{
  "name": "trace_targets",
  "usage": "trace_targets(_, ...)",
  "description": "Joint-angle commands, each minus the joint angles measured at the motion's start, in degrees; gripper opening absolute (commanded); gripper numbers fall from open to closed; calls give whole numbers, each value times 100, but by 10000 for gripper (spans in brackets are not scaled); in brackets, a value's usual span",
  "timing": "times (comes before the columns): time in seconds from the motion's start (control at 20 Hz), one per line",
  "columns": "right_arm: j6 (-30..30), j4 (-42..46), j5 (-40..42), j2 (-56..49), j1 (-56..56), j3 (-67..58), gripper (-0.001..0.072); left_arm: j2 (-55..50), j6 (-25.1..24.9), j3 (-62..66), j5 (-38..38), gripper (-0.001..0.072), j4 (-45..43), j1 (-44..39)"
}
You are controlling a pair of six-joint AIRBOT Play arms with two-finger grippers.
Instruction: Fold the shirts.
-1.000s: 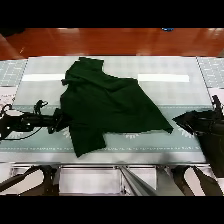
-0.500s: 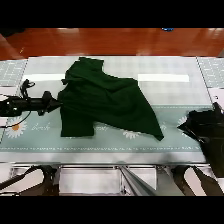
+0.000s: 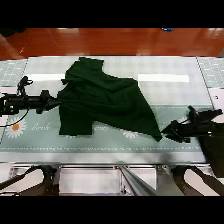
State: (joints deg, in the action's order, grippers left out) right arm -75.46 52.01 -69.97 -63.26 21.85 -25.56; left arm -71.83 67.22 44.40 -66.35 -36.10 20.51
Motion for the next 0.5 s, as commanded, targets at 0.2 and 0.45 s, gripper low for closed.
trace_targets(0.2, 584, -1427, 892, -968, -1390, -717, 69, 7, -81, 15, -20, 24, 79, -42)
trace_targets(0.45, 122, -935, 42, -527, -1631, -3456, 23, 715, -737, 901, 2, 22, 1491, 57)
